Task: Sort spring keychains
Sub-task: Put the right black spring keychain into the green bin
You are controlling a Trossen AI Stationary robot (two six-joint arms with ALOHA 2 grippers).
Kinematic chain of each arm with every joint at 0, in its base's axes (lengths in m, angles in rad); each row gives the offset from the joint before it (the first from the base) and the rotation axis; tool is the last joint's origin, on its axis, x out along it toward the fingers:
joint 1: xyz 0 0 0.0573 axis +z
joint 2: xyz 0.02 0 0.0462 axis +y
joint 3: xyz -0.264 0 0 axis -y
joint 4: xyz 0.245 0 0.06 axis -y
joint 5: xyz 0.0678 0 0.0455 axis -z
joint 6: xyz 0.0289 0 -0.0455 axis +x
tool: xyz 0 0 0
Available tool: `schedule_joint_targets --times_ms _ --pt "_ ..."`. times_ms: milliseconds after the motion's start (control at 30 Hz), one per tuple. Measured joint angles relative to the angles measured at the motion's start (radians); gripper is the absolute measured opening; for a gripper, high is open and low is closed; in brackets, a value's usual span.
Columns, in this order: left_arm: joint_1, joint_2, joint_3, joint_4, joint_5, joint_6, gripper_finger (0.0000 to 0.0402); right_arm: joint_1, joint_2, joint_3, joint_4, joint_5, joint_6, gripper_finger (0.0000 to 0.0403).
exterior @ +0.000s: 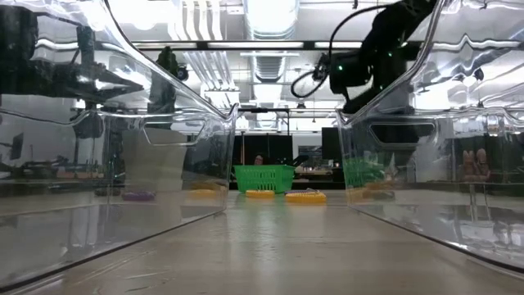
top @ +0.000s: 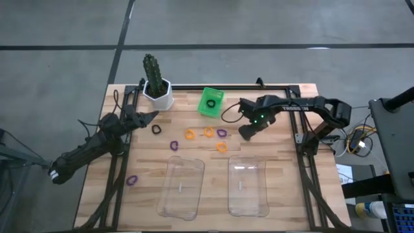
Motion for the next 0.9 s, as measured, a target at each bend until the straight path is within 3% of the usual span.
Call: schedule_joint_targets --times_ms 300,900 --pt "0.0 0.007 0.0 -0.011 -0.009 0.014 0.0 -0.005 0.001 -0.106 0.196 0.037 0.072 0.0187" --pt "0.0 0.009 0.0 -0.012 -0.01 0.018 0.0 -0.009 0.002 -0.161 0.307 0.064 0.148 0.0153"
